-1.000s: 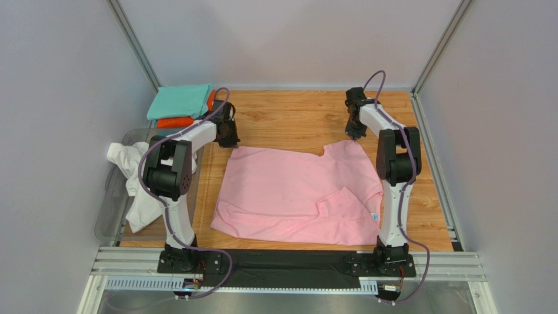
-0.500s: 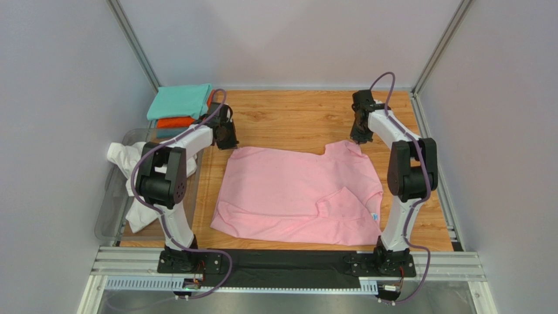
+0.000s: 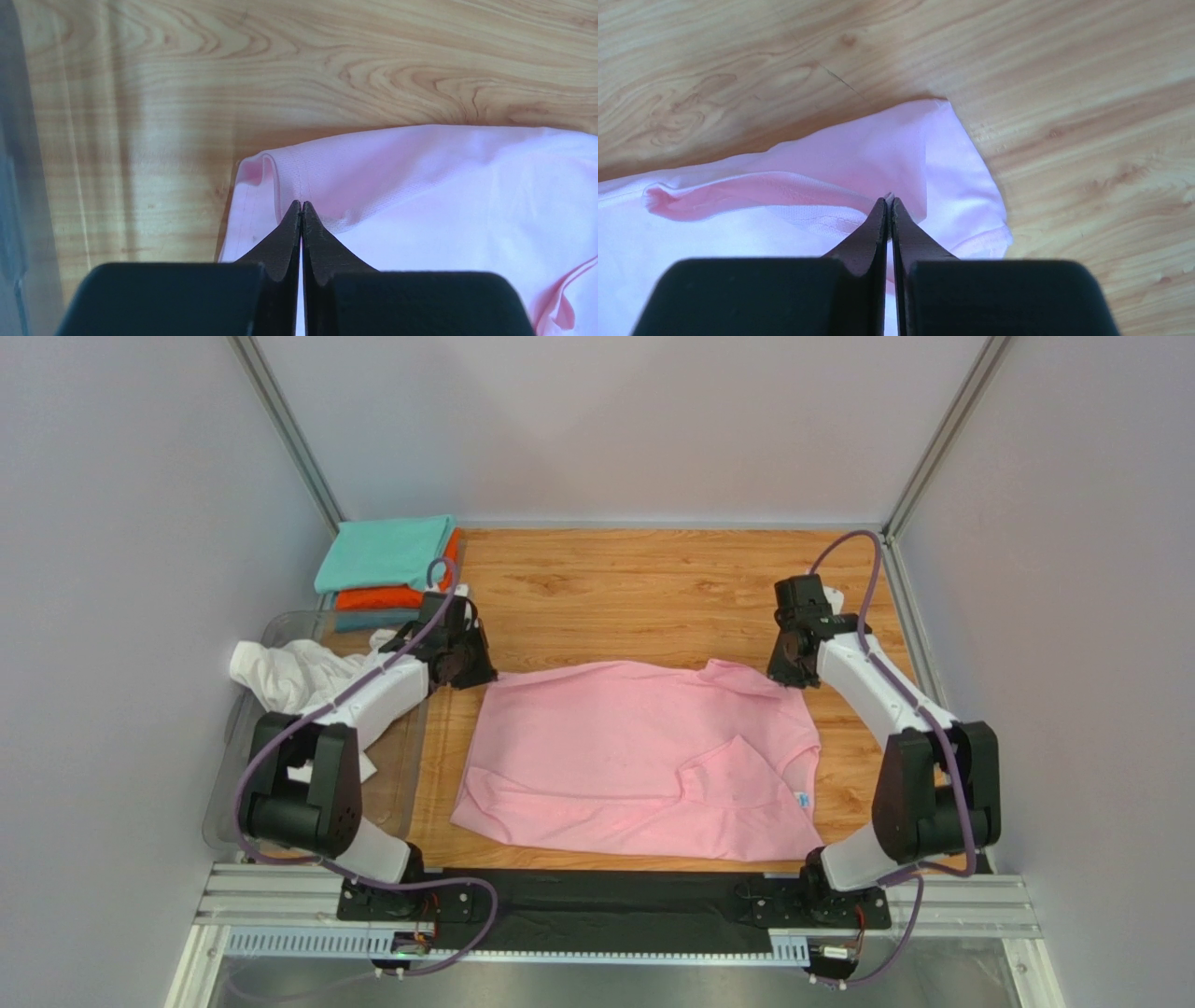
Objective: Fold and stack the t-shirts
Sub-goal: Fold the tshirt
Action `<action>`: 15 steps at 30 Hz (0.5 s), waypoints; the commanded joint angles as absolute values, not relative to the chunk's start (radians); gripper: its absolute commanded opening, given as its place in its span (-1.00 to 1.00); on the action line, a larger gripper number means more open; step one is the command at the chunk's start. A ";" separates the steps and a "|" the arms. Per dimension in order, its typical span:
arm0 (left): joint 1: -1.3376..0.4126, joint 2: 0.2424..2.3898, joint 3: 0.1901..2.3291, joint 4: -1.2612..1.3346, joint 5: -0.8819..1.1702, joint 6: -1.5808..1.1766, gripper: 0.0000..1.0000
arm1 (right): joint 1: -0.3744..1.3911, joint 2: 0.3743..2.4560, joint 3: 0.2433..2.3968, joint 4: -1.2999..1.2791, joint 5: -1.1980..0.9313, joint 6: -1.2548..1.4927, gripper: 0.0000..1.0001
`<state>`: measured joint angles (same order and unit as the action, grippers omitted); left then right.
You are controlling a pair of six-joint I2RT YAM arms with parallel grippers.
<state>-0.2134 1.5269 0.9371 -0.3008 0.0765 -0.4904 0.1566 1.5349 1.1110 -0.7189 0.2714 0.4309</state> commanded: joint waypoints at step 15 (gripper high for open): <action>-0.209 1.120 0.643 -0.262 0.052 -0.561 -1.00 | 0.160 1.094 0.870 -0.801 0.229 0.485 -1.00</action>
